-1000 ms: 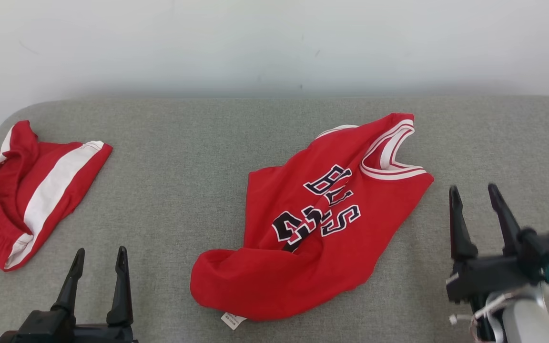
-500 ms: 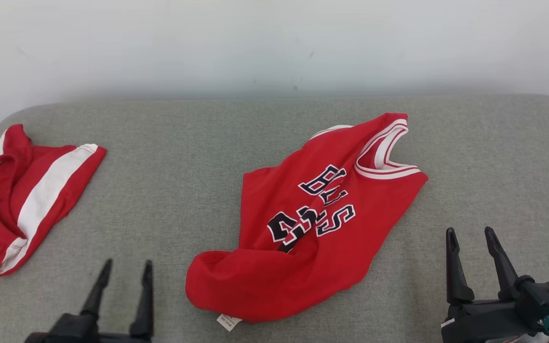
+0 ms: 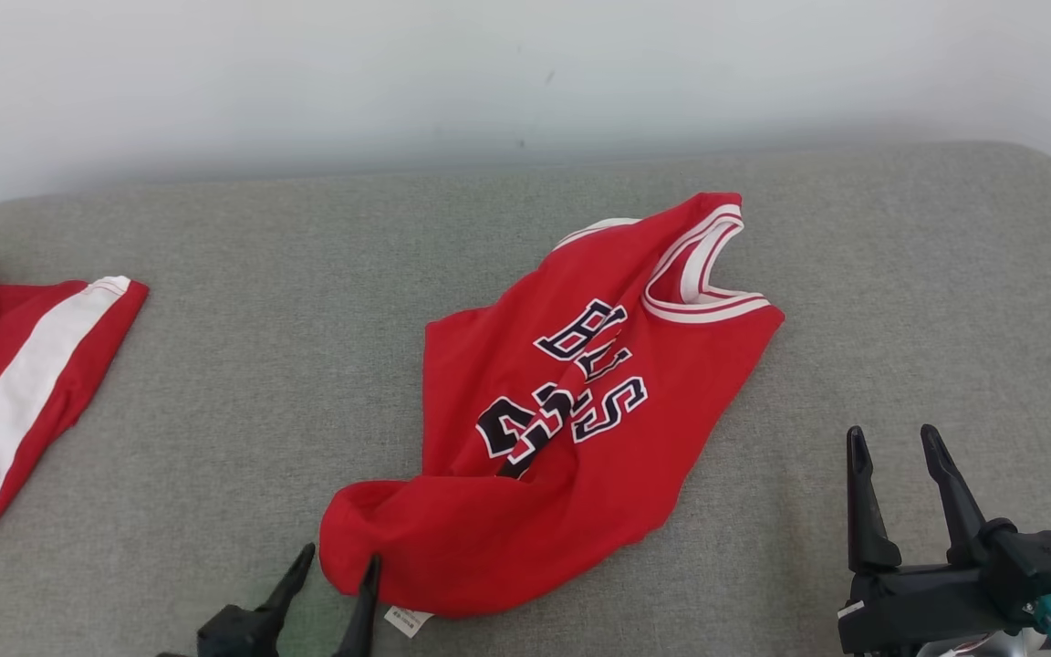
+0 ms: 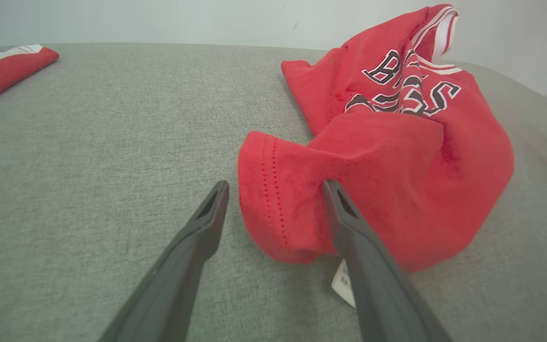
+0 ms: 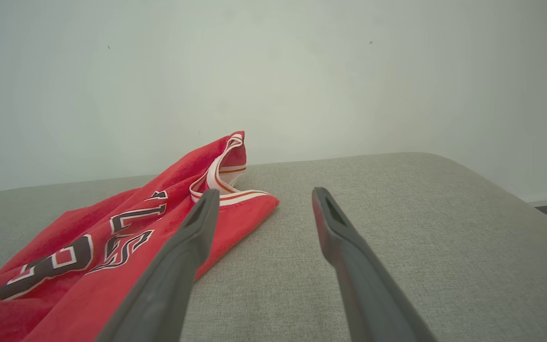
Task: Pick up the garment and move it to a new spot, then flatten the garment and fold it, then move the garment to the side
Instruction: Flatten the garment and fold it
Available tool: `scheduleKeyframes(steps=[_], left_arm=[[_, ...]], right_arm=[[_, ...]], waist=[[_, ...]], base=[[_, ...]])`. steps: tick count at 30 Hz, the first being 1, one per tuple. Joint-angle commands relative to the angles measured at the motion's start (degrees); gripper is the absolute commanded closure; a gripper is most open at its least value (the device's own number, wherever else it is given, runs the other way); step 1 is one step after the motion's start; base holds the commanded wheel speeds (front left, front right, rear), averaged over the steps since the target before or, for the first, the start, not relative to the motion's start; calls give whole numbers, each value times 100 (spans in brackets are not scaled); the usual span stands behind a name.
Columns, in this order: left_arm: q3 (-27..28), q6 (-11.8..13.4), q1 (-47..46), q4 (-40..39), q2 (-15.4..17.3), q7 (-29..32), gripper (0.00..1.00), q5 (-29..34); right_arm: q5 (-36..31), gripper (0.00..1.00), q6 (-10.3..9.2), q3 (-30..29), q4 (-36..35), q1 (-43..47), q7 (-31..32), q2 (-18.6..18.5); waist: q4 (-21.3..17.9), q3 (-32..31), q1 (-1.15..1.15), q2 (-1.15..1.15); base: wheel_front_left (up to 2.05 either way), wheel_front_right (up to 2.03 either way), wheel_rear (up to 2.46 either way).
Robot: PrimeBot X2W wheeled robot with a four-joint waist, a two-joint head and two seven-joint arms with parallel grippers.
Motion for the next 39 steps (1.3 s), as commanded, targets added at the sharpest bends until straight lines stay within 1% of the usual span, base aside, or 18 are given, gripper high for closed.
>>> scheduleKeyframes(steps=[1, 4, 5, 6, 10, 15, 19, 25, 26, 32, 34, 39], left_arm=[[-51, 13, -60, 130, 13, -21, 0, -93], [-217, 13, -186, 389, 38, -21, 0, -225], [-283, 13, -222, 458, 44, -21, 64, -277], [-313, 13, -271, 490, 59, -21, 100, -323], [-375, 13, -384, 362, 100, -21, 100, -390], [-267, 13, -374, -171, 141, -20, 100, -300], [-172, 13, -122, -703, 203, -21, 100, -190], [-216, 55, 424, -1306, 413, 81, 100, -190], [-216, 55, 424, -1306, 413, 81, 100, -190], [-54, 245, 1215, -1689, 683, 375, 100, -383], [7, 291, 1371, -1739, 715, 381, 100, -449], [69, 301, 1362, -1699, 774, 323, 100, -485]], right_arm=[[-7, 0, -13, -22, -17, -4, -3, 9], [-15, 0, -13, -25, -31, -5, -2, 13], [-19, 0, -13, -29, -29, -7, -2, 12], [-11, 0, -13, -32, -34, -7, -3, 12], [34, 0, -13, -69, -92, 24, -2, 13], [95, 0, -13, -86, -58, 96, -3, 13], [157, 0, -13, -77, -10, 137, -3, 11], [201, 0, -13, -142, 22, 207, -2, 13], [201, 0, -13, -142, 22, 207, -2, 13], [217, 0, -13, -229, 21, 190, -2, 11], [220, 0, -13, -235, 35, 188, -3, 11], [206, 0, -13, -192, 85, 186, -2, 11]], waist=[[-45, 39, 0, 0], [-72, 62, 0, 0], [-75, 61, 0, 0], [-71, 63, 0, 0], [36, 41, 0, 0], [326, -74, 0, 0], [592, -199, 0, 0], [945, -271, 0, 0], [945, -271, 0, 0], [1107, -199, 0, 0], [1116, -170, 0, 0], [1052, -148, 0, 0]], base=[[0, 0, 0], [0, 0, 0], [0, 0, 0], [0, 0, 0], [0, 0, 0], [0, 0, 0], [0, 0, 0], [0, 0, 0], [0, 0, 0], [0, 0, 0], [0, 0, 0], [0, 0, 0]])
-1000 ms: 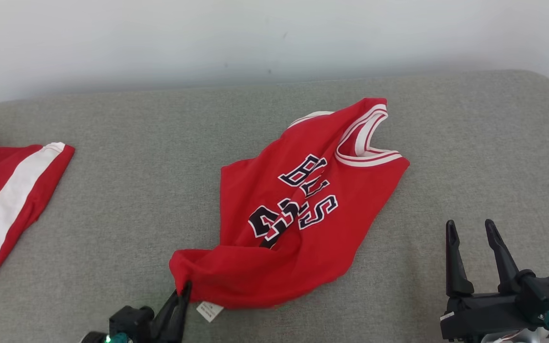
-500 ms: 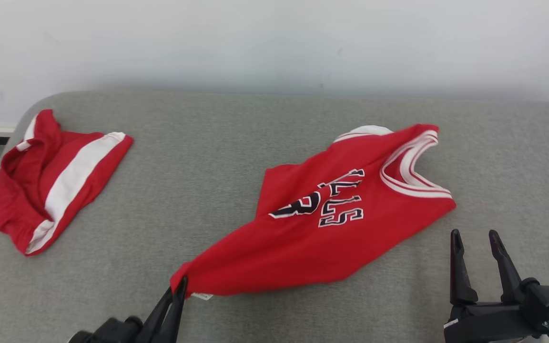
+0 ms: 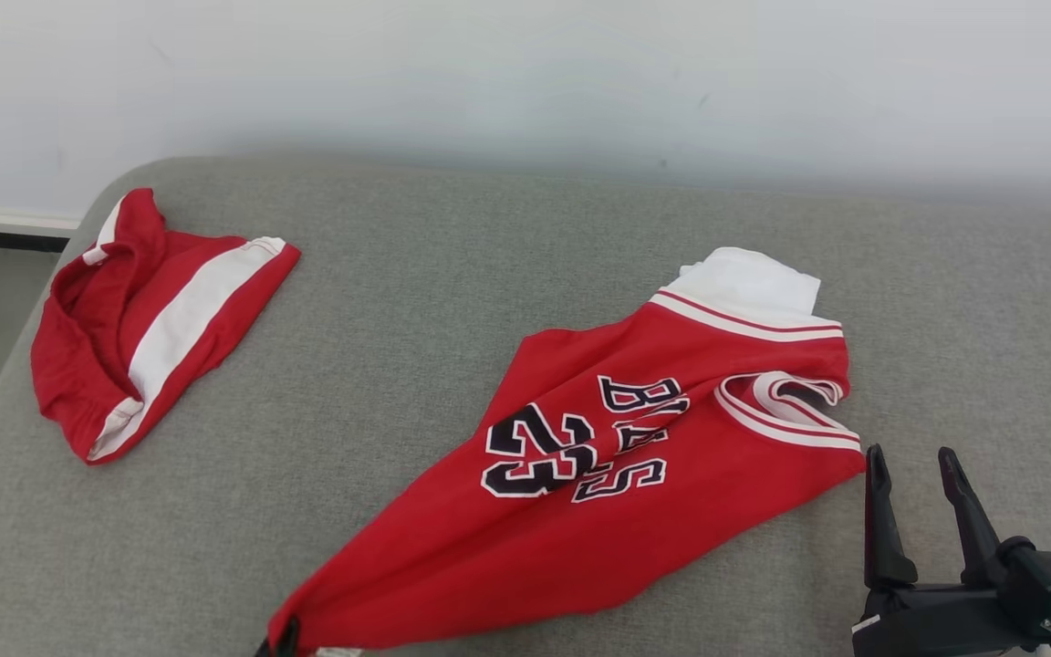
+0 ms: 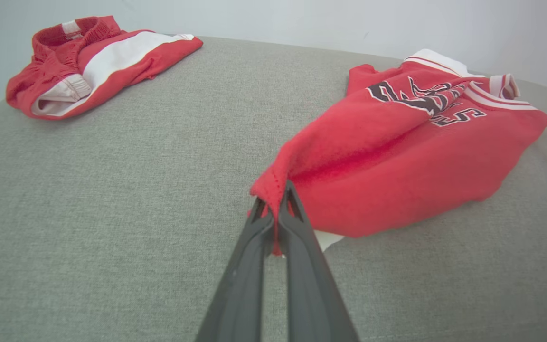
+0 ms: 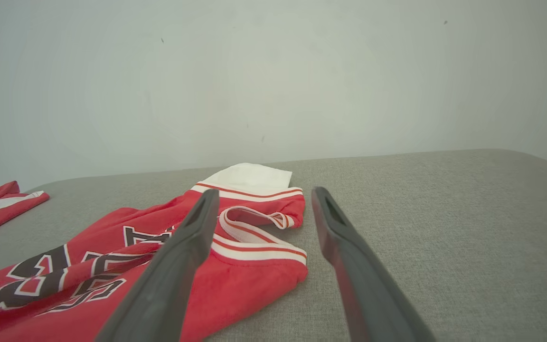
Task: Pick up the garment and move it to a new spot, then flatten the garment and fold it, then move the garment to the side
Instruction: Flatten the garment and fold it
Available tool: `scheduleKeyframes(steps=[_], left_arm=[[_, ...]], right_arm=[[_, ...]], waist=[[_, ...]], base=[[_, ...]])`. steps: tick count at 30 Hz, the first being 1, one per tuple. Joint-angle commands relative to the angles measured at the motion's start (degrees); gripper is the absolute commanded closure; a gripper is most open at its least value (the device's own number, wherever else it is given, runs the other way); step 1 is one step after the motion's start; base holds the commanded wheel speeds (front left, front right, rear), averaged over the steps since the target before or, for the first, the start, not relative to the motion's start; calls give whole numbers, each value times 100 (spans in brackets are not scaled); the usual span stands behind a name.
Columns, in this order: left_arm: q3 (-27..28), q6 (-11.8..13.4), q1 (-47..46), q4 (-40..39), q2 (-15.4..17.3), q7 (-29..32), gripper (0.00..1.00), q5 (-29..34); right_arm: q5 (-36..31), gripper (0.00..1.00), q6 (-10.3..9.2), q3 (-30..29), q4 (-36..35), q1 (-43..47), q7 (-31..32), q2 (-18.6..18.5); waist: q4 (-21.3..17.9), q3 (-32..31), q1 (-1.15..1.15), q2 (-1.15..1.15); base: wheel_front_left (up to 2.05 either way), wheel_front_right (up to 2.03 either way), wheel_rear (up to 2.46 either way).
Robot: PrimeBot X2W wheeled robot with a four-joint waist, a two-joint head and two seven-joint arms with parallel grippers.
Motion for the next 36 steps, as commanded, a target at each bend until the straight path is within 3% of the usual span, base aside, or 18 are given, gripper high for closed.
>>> scheduleKeyframes(steps=[1, 2, 3, 8, 15, 24, 36], left_arm=[[34, 26, -110, 10, -1, -77, 74, -3], [54, 48, -164, 46, -3, -108, 5, 29], [52, 59, -206, 85, -13, -135, 0, 66], [120, 115, -415, 172, -107, -305, 0, 159], [626, 249, -694, -169, -323, -389, 0, 476], [1401, -17, -955, -124, -667, -389, 0, 849], [1785, -232, -1063, 44, -925, -390, 0, 1159]], right_arm=[[-5, 0, -13, 14, 23, 32, -3, 0], [-16, 0, -13, 21, 40, 23, -3, 0], [-28, 0, -13, 12, 57, 16, -4, 0], [-71, 0, -13, -75, 86, 80, -3, 1], [-18, 0, -13, -145, 86, 174, -4, 2], [32, 0, -13, -136, 124, 231, -4, 2], [-153, 0, -13, 182, 573, -214, 10, -37]], waist=[[-65, -6, 0, 0], [-106, -16, 0, 0], [-144, -26, 0, 0], [-321, -107, 0, 0], [-469, -160, 0, 0], [-499, -145, 0, 0], [-523, -37, 0, 0]], base=[[0, 0, 0], [0, 0, 0], [0, 0, 0], [0, 0, 0], [0, 0, 0], [0, 0, 0], [0, 0, 0]])
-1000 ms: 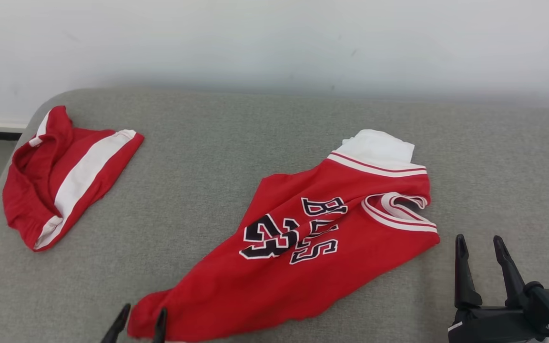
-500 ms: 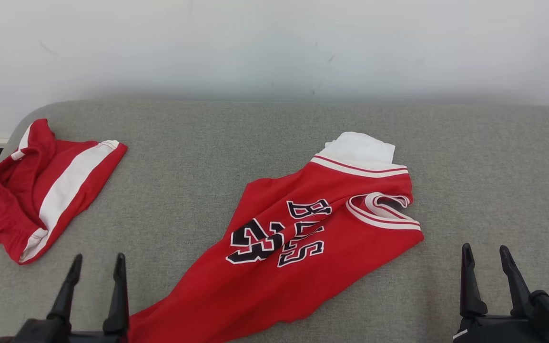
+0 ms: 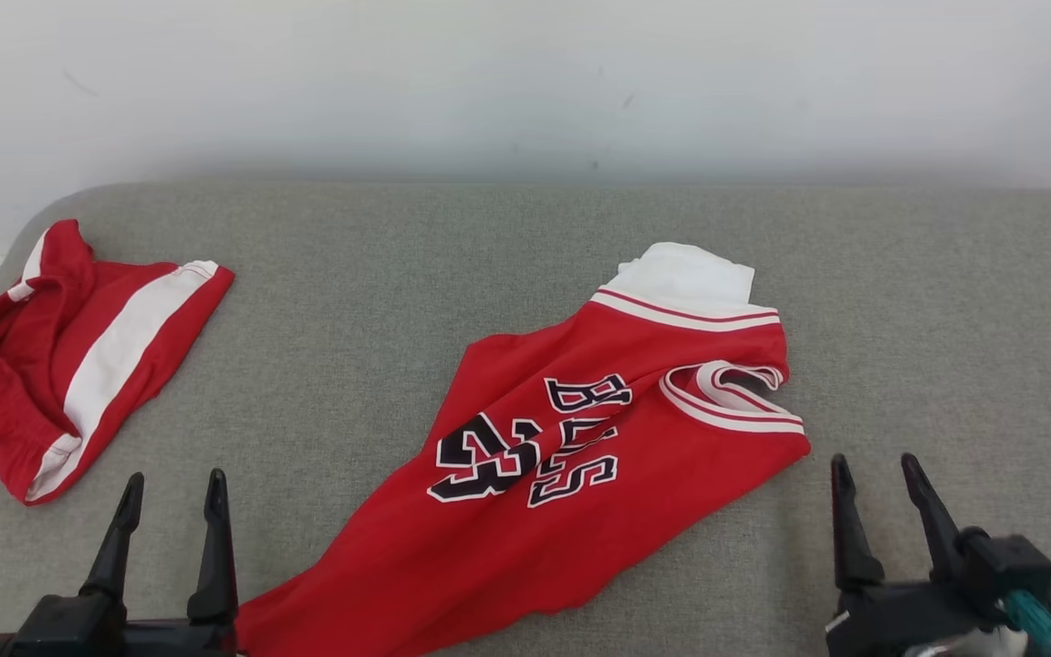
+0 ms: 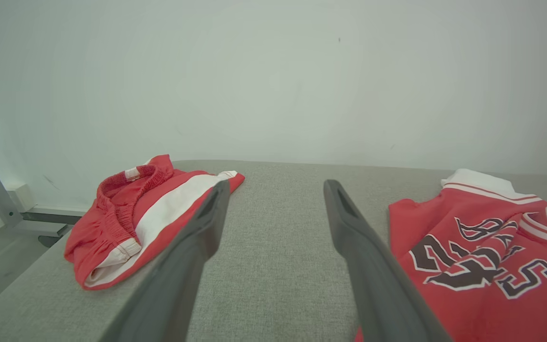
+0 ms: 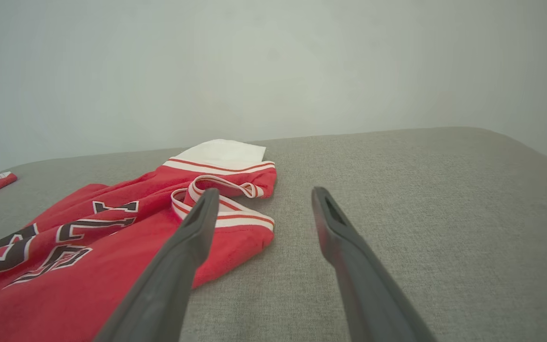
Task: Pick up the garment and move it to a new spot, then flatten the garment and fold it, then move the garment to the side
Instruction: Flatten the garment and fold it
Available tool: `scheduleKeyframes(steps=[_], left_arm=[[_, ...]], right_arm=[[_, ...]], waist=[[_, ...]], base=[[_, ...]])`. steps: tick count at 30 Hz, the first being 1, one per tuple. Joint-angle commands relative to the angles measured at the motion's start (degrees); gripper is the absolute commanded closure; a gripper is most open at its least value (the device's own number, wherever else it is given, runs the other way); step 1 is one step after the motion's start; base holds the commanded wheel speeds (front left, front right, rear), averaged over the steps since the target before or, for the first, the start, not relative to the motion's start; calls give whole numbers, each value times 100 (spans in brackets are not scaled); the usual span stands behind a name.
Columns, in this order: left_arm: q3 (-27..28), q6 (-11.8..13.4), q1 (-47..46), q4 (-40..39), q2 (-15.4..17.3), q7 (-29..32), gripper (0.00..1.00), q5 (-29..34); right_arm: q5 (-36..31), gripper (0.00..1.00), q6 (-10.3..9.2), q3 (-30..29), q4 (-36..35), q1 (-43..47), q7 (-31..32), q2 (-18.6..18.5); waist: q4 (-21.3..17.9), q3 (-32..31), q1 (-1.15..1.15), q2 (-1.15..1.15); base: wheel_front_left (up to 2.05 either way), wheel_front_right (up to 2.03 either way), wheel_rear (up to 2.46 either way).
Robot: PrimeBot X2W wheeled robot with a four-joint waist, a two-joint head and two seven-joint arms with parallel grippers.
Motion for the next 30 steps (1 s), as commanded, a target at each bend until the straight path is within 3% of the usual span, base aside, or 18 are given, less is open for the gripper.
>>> scheduleKeyframes(steps=[1, 11, 24, 25, 26, 30], left_arm=[[43, -10, -60, 19, 1, -20, 0, 75], [64, -40, -163, 31, -162, -20, 0, 104], [50, -37, -226, 25, -230, -20, 0, -3], [56, -38, -230, 25, -225, -20, 0, -6], [63, -38, -232, 27, -220, -20, 0, -5], [64, -38, -203, 43, -205, -20, 0, 32]], right_arm=[[-36, 0, -13, 33, 78, -139, 29, -56], [-233, 0, -13, 203, 1433, -1452, 648, -232], [-86, 0, -13, -76, 3236, -2104, 636, -268], [-26, 32, -13, -73, 3326, -2145, 598, -235], [30, 100, -13, -58, 3415, -2187, 567, -210], [157, 100, -13, 37, 3646, -2341, 326, -187]], waist=[[17, 40, 0, 0], [237, 236, 0, 0], [500, 383, 0, 0], [499, 387, 0, 0], [494, 385, 0, 0], [442, 328, 0, 0]], base=[[0, 0, 0], [0, 0, 0], [0, 0, 0], [0, 0, 0], [0, 0, 0], [0, 0, 0]])
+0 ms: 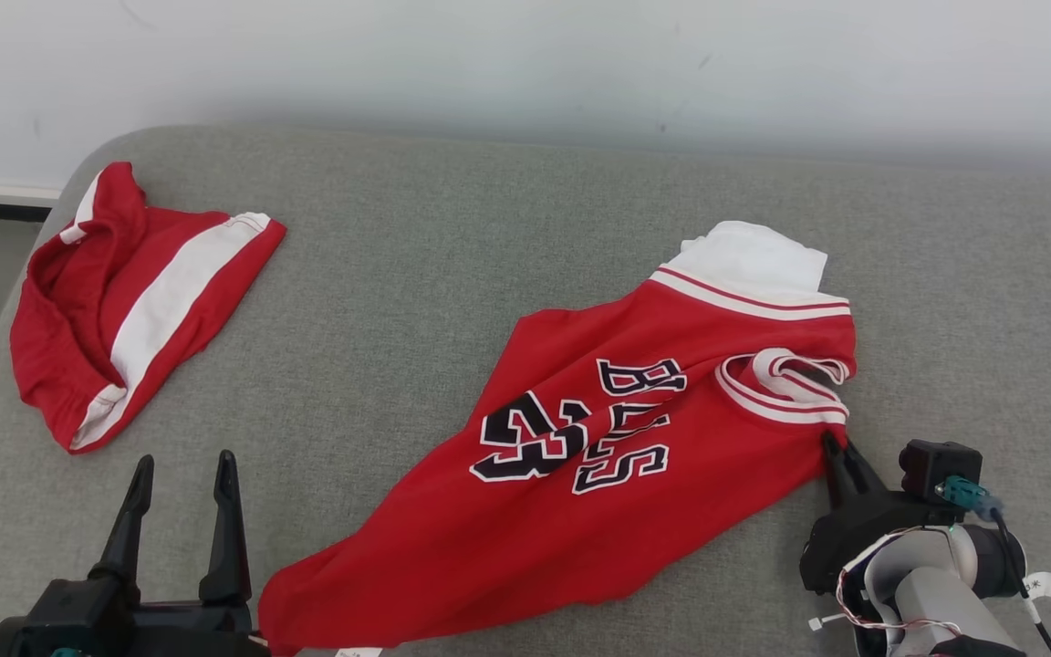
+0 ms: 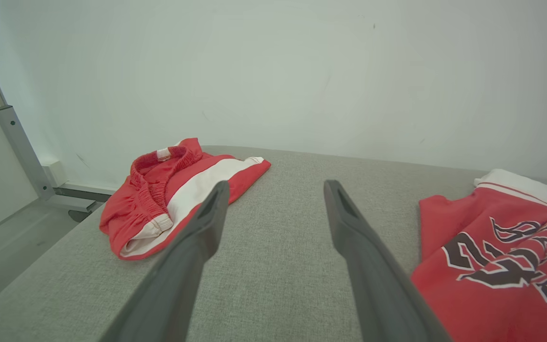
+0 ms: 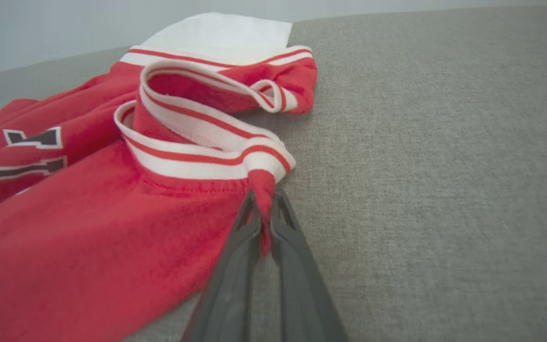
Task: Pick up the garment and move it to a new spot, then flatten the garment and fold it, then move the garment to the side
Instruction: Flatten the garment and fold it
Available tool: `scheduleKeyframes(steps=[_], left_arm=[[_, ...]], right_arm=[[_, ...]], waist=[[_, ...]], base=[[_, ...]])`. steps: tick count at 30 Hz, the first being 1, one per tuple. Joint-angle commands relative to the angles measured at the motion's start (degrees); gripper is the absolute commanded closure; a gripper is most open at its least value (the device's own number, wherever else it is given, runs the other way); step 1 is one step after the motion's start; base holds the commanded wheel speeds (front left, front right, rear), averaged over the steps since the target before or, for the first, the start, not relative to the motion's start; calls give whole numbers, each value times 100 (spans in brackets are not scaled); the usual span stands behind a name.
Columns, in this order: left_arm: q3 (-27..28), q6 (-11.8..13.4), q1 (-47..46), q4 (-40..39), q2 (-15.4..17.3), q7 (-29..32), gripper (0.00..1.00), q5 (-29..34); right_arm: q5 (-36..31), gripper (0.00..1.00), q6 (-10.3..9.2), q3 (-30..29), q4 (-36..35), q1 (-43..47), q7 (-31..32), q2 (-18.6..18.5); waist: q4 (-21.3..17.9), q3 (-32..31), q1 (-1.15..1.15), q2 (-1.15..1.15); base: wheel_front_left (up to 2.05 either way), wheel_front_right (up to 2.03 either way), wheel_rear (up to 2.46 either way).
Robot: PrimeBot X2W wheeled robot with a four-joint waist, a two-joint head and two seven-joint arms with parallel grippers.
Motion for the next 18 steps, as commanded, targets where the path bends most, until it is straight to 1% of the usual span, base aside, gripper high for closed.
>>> scheduleKeyframes(steps=[1, 4, 8, 9, 14, 15, 16, 17, 18], left_arm=[[5, 6, -11, 6, 16, -20, 0, 14], [-22, 6, 55, 11, 17, -21, 0, 32], [-6, 6, 166, 18, 1, -21, 0, 43], [-6, 6, 166, 18, 1, -21, 0, 43], [38, 6, 288, -12, -11, -21, 0, 41], [33, 6, 302, -23, -19, -21, 0, 45], [13, 5, 320, -48, -22, -21, 0, 53], [13, 5, 320, -48, -22, -21, 0, 53], [2, 5, 324, -54, -22, -21, 0, 54]], right_arm=[[52, 100, -13, 8, 25, -65, -116, -34], [136, 100, -13, -12, -35, 7, -287, -144], [271, 100, -13, -113, -416, 344, -378, -281], [271, 100, -13, -113, -416, 344, -378, -281], [325, 100, -13, -434, -1441, 1114, -383, -400], [312, 100, -13, -548, -1650, 1296, -384, -406], [240, 100, -13, -761, -2024, 1600, -385, -391], [240, 100, -13, -761, -2024, 1600, -385, -391], [212, 100, -13, -864, -2194, 1734, -361, -400]], waist=[[-48, -51, 0, 0], [-116, -135, 0, 0], [-259, -252, 0, 0], [-259, -252, 0, 0], [-482, -325, 0, 0], [-524, -326, 0, 0], [-607, -323, 0, 0], [-607, -323, 0, 0], [-638, -317, 0, 0]], base=[[0, 0, 0], [0, 0, 0], [0, 0, 0], [0, 0, 0], [0, 0, 0], [0, 0, 0], [0, 0, 0], [0, 0, 0], [0, 0, 0]])
